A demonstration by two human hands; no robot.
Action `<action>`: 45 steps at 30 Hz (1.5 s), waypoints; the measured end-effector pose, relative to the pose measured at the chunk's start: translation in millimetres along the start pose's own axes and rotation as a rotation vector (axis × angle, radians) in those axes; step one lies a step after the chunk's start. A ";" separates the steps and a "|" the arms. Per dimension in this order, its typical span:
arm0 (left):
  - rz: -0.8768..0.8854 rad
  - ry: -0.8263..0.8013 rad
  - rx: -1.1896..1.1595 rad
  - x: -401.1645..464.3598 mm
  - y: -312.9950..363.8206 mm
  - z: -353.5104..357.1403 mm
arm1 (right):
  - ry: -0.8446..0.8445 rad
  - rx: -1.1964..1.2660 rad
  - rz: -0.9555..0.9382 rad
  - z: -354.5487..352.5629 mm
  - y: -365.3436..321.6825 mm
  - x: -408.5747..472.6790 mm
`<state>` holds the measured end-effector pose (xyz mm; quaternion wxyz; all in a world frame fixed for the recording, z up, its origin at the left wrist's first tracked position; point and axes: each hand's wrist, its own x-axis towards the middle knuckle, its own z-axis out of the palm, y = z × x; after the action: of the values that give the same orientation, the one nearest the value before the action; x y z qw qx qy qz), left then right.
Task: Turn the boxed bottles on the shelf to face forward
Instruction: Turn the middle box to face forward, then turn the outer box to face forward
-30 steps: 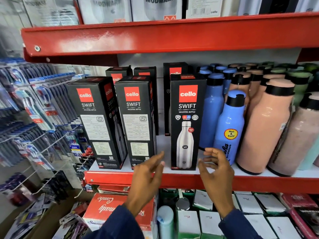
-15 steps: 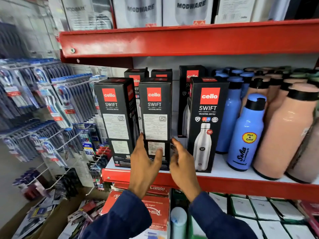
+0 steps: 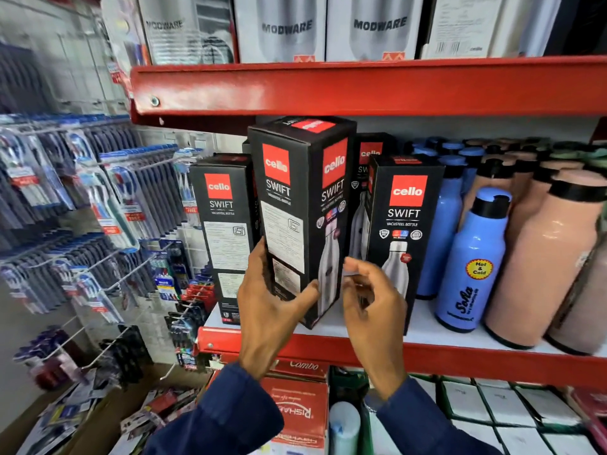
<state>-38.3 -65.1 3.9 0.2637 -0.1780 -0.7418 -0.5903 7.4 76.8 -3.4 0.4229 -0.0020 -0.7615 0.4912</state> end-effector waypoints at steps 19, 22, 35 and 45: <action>-0.050 -0.437 -0.018 17.7 -72.6 14.9 | -0.035 -0.042 0.113 27.0 31.3 -6.8; -0.023 -0.449 0.006 16.4 -69.6 14.5 | -0.034 -0.071 0.105 27.5 34.3 -8.7; 0.171 0.133 0.138 -4.9 -51.4 -54.4 | -0.019 -0.048 -0.111 47.1 10.1 -28.3; -0.173 0.012 0.339 37.1 -86.1 -54.8 | -0.353 -0.121 -0.030 112.5 -8.7 -9.8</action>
<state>-107.6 -140.6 -32.1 0.2426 -0.0632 -0.8416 -0.4783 -55.3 -15.8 -21.2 0.2891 0.0703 -0.8519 0.4309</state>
